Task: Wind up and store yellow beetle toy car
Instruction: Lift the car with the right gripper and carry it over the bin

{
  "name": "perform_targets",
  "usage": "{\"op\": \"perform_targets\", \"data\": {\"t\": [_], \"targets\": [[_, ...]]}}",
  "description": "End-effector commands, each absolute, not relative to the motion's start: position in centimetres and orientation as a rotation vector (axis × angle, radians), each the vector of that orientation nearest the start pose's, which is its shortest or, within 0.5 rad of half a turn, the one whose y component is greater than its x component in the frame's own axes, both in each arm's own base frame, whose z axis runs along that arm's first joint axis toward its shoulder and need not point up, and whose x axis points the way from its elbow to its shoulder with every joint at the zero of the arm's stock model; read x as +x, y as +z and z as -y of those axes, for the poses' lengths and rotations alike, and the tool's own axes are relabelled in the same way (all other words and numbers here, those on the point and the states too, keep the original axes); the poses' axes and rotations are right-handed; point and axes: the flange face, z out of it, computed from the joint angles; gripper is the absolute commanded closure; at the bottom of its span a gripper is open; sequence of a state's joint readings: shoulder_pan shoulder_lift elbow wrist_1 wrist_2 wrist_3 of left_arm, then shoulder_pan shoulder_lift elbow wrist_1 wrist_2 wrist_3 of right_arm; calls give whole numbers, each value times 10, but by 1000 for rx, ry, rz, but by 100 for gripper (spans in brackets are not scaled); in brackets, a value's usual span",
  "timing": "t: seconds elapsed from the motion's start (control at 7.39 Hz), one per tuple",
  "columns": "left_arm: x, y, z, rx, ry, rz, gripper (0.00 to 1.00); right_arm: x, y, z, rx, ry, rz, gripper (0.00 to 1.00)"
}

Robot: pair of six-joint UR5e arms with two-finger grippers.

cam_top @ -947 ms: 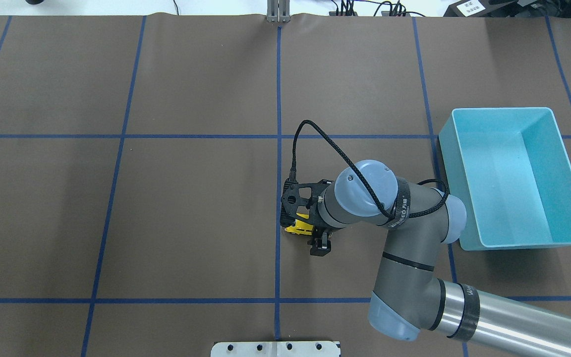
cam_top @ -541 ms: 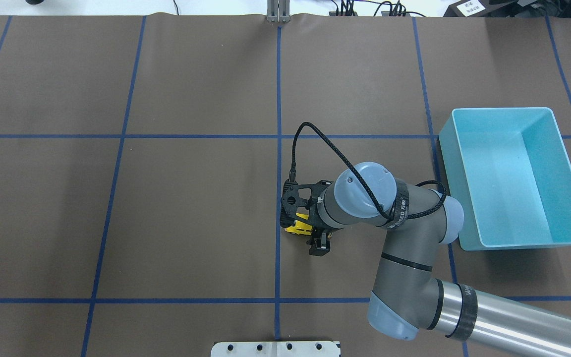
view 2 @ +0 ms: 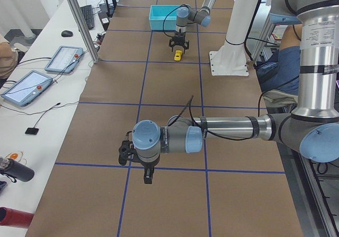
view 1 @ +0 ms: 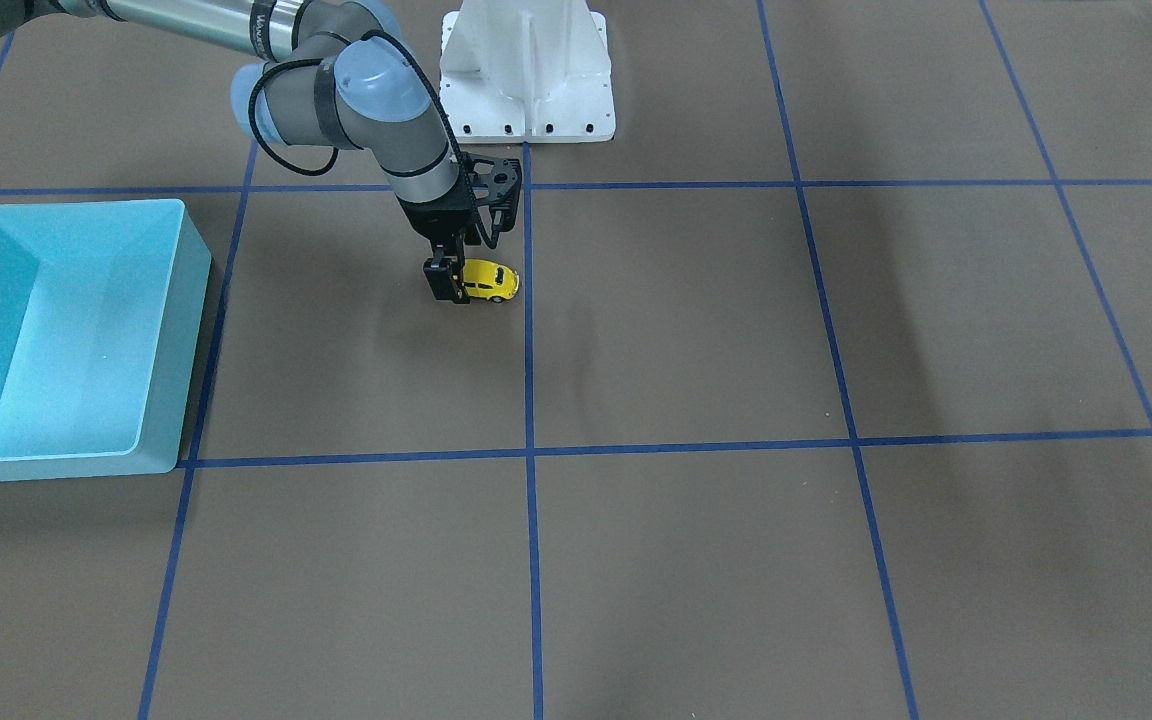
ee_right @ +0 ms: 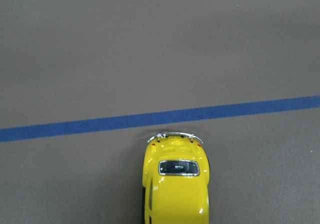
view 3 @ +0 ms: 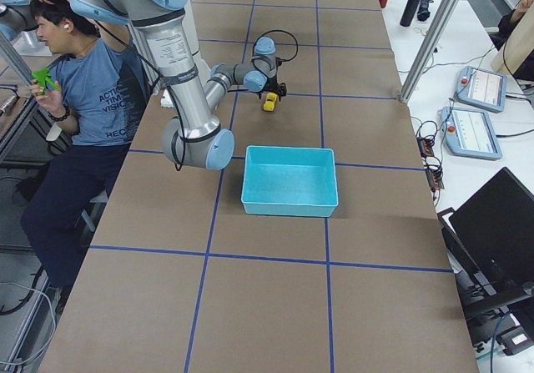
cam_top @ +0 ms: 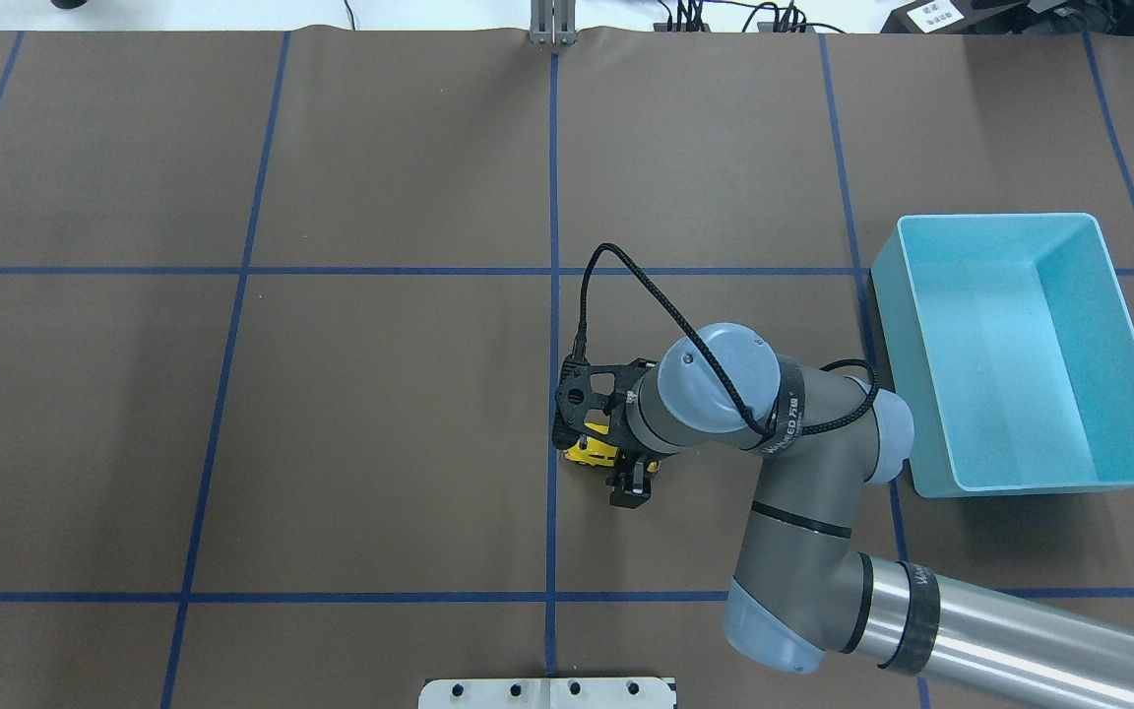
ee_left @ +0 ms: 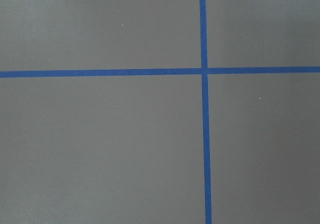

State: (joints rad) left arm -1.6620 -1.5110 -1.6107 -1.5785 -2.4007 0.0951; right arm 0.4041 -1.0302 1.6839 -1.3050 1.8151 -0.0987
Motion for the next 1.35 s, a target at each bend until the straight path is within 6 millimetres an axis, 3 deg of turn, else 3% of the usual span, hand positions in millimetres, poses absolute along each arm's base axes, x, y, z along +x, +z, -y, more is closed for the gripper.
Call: {"op": "perform_targets", "data": {"t": [0.0,0.14,0.27,0.41,0.54,0.81,0.95,1.08,1.22], "targets": [[-102,663,458,65,-1,-827,0,-586,264,370,741,-1267,714,1],[-102,663,458,66,-2,-827,0,-590,267,368,748,-1267,709,21],[-102,663,458,66,-2,-827,0,-591,267,367,752,-1267,706,79],[-102,663,458,65,-1,-827,0,-589,266,367,753,-1266,706,100],[-102,663,458,65,-1,-827,0,-586,260,366,753,-1241,724,100],[-102,663,458,66,-2,-827,0,-565,217,353,733,-1158,818,100],[-102,663,458,66,-2,-827,0,-542,195,361,743,-1141,828,100],[-102,663,458,66,-2,-827,0,-510,184,384,742,-1126,837,100],[-102,663,458,66,-2,-827,0,-467,178,420,750,-1110,839,100]]}}
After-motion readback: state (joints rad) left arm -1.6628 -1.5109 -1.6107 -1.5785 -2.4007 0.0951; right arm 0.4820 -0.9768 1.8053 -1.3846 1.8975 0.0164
